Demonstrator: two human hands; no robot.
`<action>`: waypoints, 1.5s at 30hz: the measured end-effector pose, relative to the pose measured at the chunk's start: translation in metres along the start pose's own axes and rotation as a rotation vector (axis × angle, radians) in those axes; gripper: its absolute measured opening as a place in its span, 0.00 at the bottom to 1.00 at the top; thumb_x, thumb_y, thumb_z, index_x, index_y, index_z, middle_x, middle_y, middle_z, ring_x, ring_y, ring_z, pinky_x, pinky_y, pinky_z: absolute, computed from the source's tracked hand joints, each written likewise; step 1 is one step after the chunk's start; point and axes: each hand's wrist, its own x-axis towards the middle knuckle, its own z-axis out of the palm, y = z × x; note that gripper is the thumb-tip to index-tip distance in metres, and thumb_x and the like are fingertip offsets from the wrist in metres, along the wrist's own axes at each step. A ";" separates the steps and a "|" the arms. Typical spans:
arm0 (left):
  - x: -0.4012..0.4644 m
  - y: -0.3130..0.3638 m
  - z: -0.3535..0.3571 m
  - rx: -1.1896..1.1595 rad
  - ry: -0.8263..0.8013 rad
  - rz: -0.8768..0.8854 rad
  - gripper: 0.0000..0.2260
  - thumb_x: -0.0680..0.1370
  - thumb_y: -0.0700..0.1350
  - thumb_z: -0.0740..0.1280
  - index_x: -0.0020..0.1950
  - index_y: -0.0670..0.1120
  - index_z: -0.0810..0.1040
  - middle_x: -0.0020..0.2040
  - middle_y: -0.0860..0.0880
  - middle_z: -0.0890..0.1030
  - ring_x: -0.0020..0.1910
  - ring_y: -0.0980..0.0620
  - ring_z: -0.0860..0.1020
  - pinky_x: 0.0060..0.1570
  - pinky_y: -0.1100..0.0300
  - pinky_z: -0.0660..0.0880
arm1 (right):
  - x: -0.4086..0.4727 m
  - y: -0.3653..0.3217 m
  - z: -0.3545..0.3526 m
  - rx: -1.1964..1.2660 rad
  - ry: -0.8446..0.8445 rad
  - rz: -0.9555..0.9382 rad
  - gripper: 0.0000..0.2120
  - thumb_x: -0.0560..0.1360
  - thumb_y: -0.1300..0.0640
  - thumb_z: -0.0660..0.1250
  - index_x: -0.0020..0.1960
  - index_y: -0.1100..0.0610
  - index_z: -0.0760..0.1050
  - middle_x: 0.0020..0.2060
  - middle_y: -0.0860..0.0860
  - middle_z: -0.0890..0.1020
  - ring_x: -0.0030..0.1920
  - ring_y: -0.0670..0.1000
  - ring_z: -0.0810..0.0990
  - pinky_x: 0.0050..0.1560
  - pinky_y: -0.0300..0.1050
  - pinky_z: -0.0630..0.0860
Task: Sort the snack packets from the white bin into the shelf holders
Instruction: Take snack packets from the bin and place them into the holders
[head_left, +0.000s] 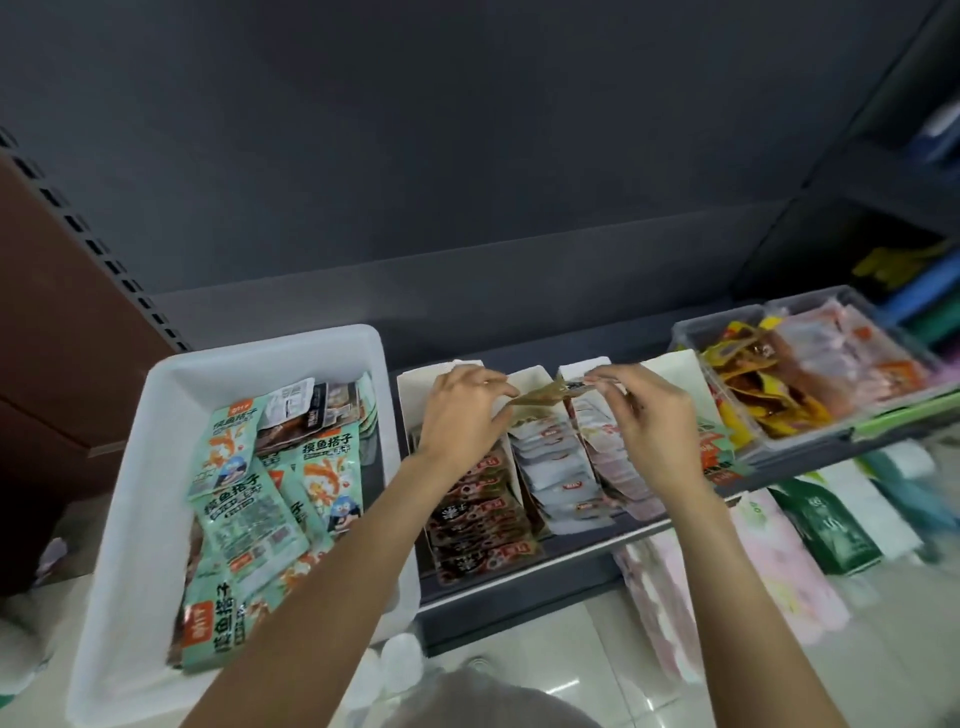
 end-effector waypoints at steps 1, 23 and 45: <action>-0.002 -0.002 0.001 0.004 -0.038 -0.008 0.13 0.78 0.51 0.65 0.62 0.53 0.77 0.64 0.54 0.75 0.66 0.52 0.68 0.65 0.57 0.60 | 0.001 0.002 0.006 -0.025 -0.049 -0.015 0.07 0.78 0.61 0.65 0.52 0.54 0.80 0.47 0.46 0.83 0.45 0.44 0.79 0.43 0.39 0.77; -0.121 -0.062 -0.053 -0.148 0.496 -0.271 0.06 0.76 0.46 0.63 0.48 0.47 0.79 0.40 0.55 0.80 0.39 0.58 0.75 0.39 0.66 0.74 | -0.004 -0.119 0.082 0.076 -0.380 -0.176 0.14 0.74 0.65 0.63 0.54 0.53 0.81 0.49 0.48 0.84 0.51 0.49 0.79 0.52 0.43 0.75; -0.196 -0.117 -0.081 -1.185 0.355 -1.026 0.13 0.78 0.50 0.65 0.56 0.43 0.79 0.50 0.46 0.83 0.48 0.48 0.82 0.44 0.59 0.79 | -0.054 -0.227 0.174 0.522 -0.879 0.151 0.09 0.74 0.62 0.69 0.54 0.59 0.81 0.42 0.46 0.80 0.39 0.42 0.77 0.42 0.27 0.71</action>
